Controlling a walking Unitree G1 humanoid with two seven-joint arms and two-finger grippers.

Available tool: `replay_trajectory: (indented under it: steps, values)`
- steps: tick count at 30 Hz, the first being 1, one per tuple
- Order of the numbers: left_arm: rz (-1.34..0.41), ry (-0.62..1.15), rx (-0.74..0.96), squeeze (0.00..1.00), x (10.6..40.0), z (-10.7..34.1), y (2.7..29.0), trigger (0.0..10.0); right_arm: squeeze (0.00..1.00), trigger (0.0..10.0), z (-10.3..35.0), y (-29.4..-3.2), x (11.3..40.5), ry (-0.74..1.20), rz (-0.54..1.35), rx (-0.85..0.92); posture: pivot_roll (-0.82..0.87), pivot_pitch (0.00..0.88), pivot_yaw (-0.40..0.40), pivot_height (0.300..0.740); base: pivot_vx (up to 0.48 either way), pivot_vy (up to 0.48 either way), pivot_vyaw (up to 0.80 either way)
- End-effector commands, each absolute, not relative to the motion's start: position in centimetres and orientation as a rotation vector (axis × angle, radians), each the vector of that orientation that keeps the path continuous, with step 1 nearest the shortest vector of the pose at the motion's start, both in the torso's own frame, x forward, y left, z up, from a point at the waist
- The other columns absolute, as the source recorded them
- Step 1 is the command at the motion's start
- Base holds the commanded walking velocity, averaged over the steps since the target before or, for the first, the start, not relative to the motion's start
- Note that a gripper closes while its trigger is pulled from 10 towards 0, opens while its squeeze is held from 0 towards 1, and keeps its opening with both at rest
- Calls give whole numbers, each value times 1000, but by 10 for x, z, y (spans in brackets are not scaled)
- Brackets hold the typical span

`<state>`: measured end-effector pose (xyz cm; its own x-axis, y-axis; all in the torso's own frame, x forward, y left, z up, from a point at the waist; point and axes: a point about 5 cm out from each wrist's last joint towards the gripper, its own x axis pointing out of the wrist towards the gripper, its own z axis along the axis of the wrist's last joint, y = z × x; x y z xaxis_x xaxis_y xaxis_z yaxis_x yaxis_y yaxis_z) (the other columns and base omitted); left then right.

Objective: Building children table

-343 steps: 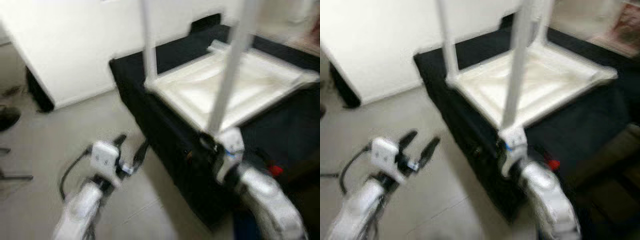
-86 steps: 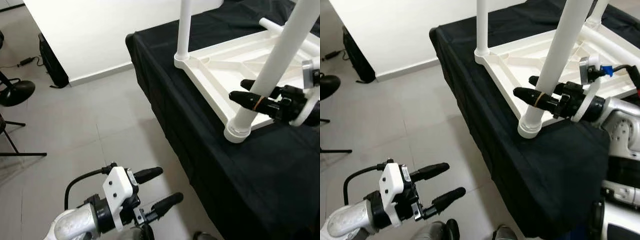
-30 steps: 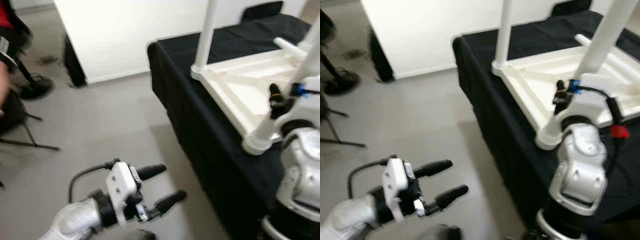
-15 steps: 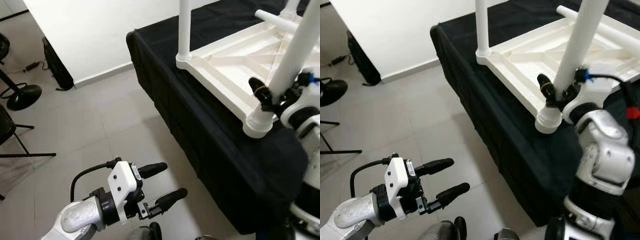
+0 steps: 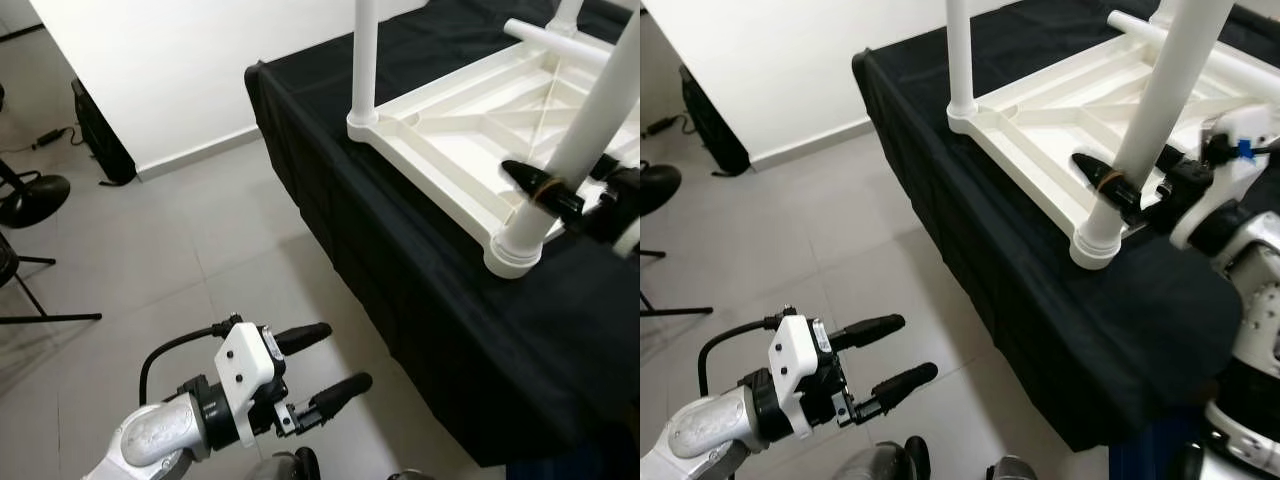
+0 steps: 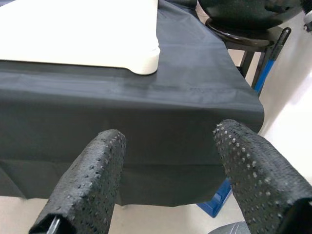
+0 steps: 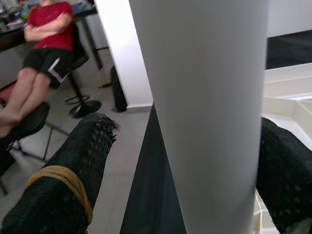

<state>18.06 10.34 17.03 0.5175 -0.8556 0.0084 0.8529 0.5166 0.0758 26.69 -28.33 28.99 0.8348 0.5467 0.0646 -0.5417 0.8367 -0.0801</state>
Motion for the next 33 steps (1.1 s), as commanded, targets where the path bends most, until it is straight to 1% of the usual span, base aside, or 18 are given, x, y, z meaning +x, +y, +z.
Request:
replay_trajectory:
  steps: [1, 3, 6, 9, 13, 14, 18, 22, 25, 26, 27, 29, 30, 31, 32, 33]
  values:
    - [-1020, -26, 57, 0, 179, 166, 104, 10000, 0, 10000, 286, -285, 266, -61, 636, -69, -29, 206, 30, 740, 0, 0, 0]
    - [-1020, -25, 56, 0, 179, 166, 104, 10000, 0, 10000, 287, -289, 265, -51, 645, -83, -29, 206, 30, 740, 0, 0, 0]
    - [-1021, -24, 56, 0, 178, 166, 105, 10000, 0, 10000, 297, -313, 271, -65, 573, -137, -28, 207, 28, 740, 0, 0, 0]
    - [-1020, -24, 58, 0, 178, 166, 105, 10000, 0, 10000, 302, -320, 278, -83, 552, -158, -23, 208, 26, 740, 0, 0, 0]
    - [-1018, -25, 58, 0, 178, 166, 105, 10000, 0, 10000, 300, -316, 283, -80, 584, -163, -23, 208, 26, 740, 0, 0, 0]
    - [-1017, -25, 58, 0, 177, 166, 105, 10000, 0, 0, 298, -312, 286, -78, 605, -165, -17, 211, 24, 740, 0, 0, 0]
    - [-1015, -22, 58, 0, 176, 166, 105, 10000, 0, 0, 294, -308, 288, -75, 629, -171, -11, 213, 23, 740, 0, 0, 0]
    - [-1012, -21, 57, 0, 175, 167, 106, 10000, 0, 0, 293, -310, 289, -74, 638, -177, -10, 214, 24, 740, 0, 0, 0]
    - [-1012, -18, 58, 0, 175, 166, 107, 10000, 0, 0, 292, -315, 288, -78, 600, -190, -18, 215, 24, 740, 0, 0, 0]
    - [-1014, -18, 59, 0, 176, 166, 106, 10000, 0, 0, 288, -317, 289, -78, 487, -212, -22, 215, 25, 740, 0, 0, 0]
    - [-1014, -18, 59, 0, 176, 166, 106, 10000, 0, 0, 288, -317, 289, -78, 487, -212, -22, 215, 25, 740, 0, 0, 0]
    - [-1016, -19, 58, 0, 176, 166, 105, 10000, 0, 0, 281, -313, 289, -65, 370, -219, -22, 215, 25, 740, 0, 0, 0]
    - [-1016, -19, 58, 0, 176, 166, 105, 10000, 0, 0, 281, -313, 289, -65, 370, -219, -22, 215, 25, 740, 0, 0, 0]
    - [-1017, -19, 58, 0, 177, 166, 106, 10000, 0, 0, 275, -305, 289, -50, 310, -219, -25, 216, 27, 740, 0, 0, 0]
    - [-1017, -19, 58, 0, 177, 166, 106, 10000, 0, 0, 275, -305, 289, -50, 310, -219, -25, 216, 27, 740, 0, 0, 0]
    - [-1017, -19, 58, 0, 177, 166, 106, 10000, 0, 0, 269, -298, 288, -36, 246, -223, -27, 216, 27, 740, 0, 0, 0]
